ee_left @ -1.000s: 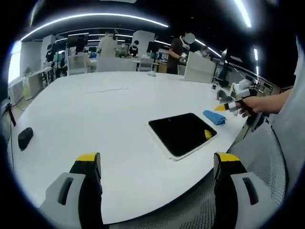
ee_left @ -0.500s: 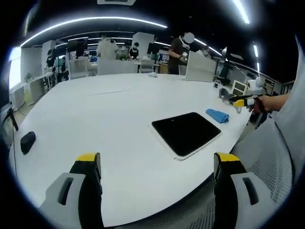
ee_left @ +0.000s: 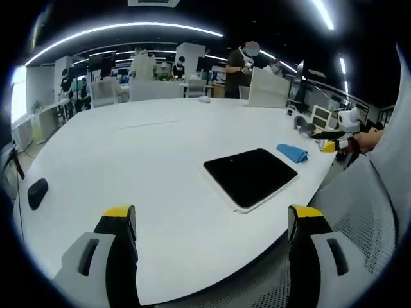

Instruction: Wipe the mirror surface with the cleaning cloth until all visible marks leave the cleaned area.

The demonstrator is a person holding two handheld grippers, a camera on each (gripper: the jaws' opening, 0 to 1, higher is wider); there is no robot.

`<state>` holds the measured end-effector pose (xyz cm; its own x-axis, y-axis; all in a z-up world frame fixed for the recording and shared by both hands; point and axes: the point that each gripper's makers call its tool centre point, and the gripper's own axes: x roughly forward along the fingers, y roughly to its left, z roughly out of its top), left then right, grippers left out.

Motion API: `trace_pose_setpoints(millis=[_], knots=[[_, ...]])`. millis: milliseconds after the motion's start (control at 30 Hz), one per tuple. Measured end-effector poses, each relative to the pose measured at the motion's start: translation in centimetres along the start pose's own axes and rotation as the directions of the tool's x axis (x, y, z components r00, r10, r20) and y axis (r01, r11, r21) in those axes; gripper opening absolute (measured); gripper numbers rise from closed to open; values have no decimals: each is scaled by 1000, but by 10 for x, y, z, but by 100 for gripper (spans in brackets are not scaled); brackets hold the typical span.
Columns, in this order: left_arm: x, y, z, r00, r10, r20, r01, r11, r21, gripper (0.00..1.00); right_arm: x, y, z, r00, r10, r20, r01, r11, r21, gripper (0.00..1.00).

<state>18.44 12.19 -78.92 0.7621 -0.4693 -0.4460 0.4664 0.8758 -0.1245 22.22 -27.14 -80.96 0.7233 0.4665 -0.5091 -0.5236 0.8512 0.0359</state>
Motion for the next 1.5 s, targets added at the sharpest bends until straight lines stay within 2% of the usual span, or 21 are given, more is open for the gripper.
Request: trace_pose_setpoints(millis=[233,500,700,933,1200,1500], knots=[[0,1,-1,1000,0,-3,0,1000,4,99,4,1,2,1000,7,-1,-7,1000,6,98],[0,0,-1,1000,2,-7,-2,1000,1,98,5,-9,-5,999,-28,-32,28,999,25,97],[0,2,-3,1000,5,-15,-5,1000,4,98,6,-12,-3,999,-42,-15,43,997,66,97],[1,3,-6,999,7,-32,-7,1000,0,99,8,-13,-1,999,-45,-12,45,997,65,98],[1,3,-6,1000,6,-28,-6,1000,-4,99,11,-9,4,999,-37,-8,37,998,57,97],[1,4,-6,1000,6,-26,-6,1000,-5,99,8,-10,1,999,-47,-8,47,997,66,97]])
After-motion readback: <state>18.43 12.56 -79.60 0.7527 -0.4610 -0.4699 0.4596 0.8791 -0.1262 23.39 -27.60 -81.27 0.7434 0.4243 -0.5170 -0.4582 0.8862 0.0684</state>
